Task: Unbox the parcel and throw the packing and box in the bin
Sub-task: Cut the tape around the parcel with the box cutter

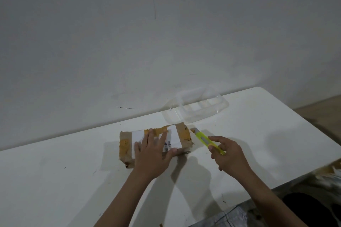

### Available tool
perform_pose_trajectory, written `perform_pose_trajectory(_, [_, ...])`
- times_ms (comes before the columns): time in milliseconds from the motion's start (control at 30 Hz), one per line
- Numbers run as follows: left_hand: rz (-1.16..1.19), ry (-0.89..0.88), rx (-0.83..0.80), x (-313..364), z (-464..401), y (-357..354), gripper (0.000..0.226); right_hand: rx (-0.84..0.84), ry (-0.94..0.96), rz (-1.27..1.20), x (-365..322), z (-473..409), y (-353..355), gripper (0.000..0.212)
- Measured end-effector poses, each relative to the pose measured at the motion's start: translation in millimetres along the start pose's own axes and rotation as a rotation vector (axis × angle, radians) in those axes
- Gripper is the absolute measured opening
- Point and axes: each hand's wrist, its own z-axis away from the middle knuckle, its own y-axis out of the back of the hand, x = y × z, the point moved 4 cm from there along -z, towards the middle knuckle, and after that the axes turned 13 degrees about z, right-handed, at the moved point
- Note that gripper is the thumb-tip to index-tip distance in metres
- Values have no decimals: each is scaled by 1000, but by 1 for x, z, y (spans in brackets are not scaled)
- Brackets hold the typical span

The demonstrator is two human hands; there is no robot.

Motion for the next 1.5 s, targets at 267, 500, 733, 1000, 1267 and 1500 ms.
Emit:
perform_pose_trajectory(267, [-47,-8,36,-2,2,-11,97,49,139,374,-35,-4,2,30])
perform_pose_trajectory(500, [-23,24,44,0,3,-11,86,5,182,616,-53,-2,-2,37])
perform_pose_trajectory(733, [-22,29,16,1,4,-10,65,-39,188,842,-73,0,-12,29])
perform_pose_trajectory(1000, [-60,73,13,4,2,-12,67,-133,201,928,-99,8,-19,16])
perform_pose_trajectory(1267, [-41,90,-5,5,1,-10,68,-148,198,961,-102,12,-14,22])
perform_pose_trajectory(1500, [-47,78,-11,4,2,-9,67,-94,162,923,-99,12,-10,25])
